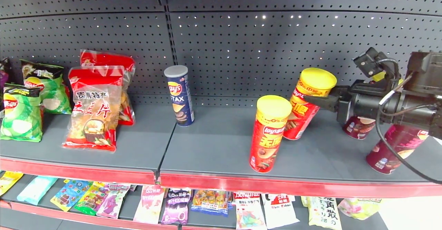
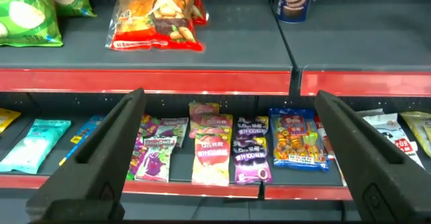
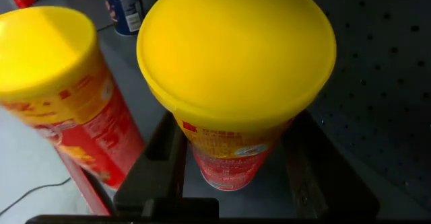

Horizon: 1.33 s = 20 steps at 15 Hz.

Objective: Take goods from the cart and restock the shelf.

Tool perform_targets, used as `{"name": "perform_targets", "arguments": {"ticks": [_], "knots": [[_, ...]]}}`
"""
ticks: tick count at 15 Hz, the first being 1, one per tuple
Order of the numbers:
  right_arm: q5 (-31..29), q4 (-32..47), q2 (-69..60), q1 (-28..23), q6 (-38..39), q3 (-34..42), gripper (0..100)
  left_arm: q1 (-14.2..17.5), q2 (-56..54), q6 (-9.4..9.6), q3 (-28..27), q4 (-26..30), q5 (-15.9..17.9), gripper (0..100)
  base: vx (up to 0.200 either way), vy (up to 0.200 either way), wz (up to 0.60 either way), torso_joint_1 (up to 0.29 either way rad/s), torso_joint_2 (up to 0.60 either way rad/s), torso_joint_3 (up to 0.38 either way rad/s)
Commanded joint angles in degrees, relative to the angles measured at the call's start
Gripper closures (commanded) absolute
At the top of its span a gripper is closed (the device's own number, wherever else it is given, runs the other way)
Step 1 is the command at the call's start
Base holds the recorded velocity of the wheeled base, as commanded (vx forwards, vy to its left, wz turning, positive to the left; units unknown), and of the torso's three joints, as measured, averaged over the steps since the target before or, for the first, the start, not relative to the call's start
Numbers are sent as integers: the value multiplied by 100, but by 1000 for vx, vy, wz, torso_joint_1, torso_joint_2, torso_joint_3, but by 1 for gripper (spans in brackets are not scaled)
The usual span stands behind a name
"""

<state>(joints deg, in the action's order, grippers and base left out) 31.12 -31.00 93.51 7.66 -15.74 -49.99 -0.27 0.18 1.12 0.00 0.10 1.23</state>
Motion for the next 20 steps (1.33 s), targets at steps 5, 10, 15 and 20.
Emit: {"name": "perform_targets", "arguments": {"ticks": [5,10,15,20], "knots": [[289,41,897,-115,-43,-837,100,0,8,-7,0,-1,0,0,0,0,0,0,0,0],[351,182,1187,-27,-43,-1241,100,0,8,2,0,-1,0,0,0,0,0,0,0,0],[280,463,1283,61,-87,-1408,100,0,8,-7,0,-1,0,0,0,0,0,0,0,0],[289,463,1398,122,-96,-1408,100,0,8,2,0,-1,0,0,0,0,0,0,0,0]]}}
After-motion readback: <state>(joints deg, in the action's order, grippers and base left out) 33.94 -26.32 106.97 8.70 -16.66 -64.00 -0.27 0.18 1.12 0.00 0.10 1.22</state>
